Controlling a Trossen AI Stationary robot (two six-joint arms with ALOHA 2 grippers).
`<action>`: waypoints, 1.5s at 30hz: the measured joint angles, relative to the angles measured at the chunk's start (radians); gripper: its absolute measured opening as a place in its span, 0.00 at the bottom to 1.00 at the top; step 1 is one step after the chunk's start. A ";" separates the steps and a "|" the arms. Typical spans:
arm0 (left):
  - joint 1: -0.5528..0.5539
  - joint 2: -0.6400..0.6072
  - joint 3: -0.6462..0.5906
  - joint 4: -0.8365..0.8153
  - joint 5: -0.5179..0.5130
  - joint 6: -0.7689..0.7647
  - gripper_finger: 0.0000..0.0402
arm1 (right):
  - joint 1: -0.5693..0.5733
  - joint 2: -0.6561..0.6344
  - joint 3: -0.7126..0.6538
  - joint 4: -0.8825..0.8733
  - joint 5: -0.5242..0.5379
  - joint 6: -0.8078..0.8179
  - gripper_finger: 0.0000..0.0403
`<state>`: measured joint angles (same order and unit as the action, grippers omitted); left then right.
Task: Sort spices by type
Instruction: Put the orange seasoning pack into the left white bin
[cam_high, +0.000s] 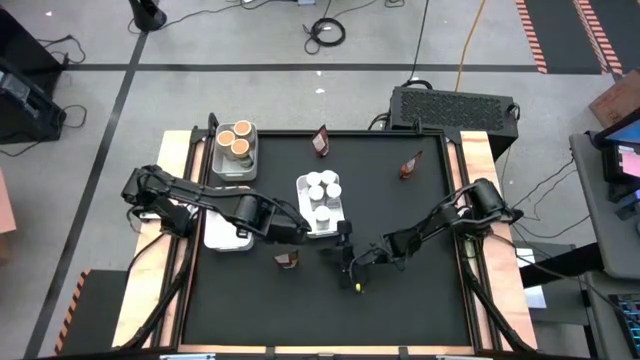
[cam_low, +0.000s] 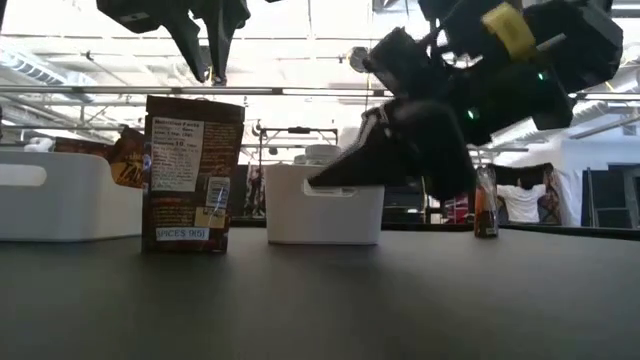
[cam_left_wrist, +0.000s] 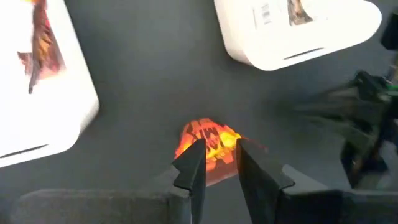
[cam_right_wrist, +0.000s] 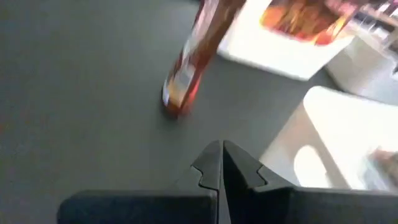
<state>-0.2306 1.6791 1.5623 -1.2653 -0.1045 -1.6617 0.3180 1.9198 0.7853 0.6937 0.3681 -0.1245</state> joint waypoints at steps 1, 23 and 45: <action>0.000 0.000 0.000 -0.004 -0.009 0.000 0.23 | 0.000 0.000 0.000 0.028 0.001 -0.001 0.00; -0.089 0.001 0.000 0.046 -0.058 0.706 0.27 | -0.004 0.248 0.164 0.241 0.008 -0.105 0.00; -0.142 0.131 -0.012 0.079 -0.110 1.074 0.64 | 0.002 0.249 0.170 0.215 -0.002 -0.074 0.00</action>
<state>-0.3727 1.8105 1.5505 -1.1858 -0.2143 -0.5880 0.3196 2.1685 0.9554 0.9092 0.3660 -0.1986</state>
